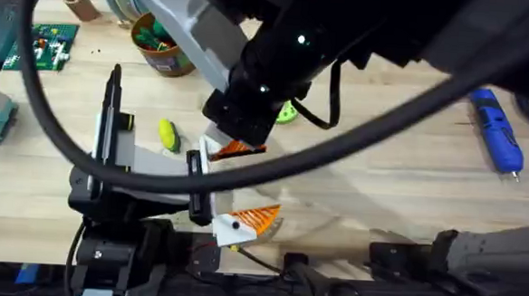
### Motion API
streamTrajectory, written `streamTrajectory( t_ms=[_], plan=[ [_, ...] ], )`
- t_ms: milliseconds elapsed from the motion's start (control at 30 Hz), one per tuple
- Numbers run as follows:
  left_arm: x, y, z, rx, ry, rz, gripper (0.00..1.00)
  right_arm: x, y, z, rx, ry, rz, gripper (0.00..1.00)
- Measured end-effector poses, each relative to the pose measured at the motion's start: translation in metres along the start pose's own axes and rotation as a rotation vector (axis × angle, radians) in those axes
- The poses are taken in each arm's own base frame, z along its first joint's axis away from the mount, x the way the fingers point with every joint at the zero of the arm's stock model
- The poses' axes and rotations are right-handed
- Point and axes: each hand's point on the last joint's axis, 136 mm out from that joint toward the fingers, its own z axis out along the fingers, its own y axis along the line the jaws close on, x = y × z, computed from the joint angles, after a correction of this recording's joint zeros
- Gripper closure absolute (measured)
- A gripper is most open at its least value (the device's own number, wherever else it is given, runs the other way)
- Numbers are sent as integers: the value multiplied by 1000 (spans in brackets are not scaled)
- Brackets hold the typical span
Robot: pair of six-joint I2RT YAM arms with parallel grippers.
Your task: Pick up the gripper from the table and insert it into the empty holder that is missing its gripper. Then pick up a screw, insert it into the mounting hole, and use the screwdriver to tighten it. Finally, clean up the table by picking up the vegetable and placing it into the bucket.
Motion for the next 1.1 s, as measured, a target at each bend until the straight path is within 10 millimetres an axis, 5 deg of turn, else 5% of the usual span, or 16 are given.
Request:
streamTrajectory(
  t_ms=[1100],
  plan=[
    [0,0,0,0,0,-10,7,8,-1,30,-24,88,16,996]
  ],
)
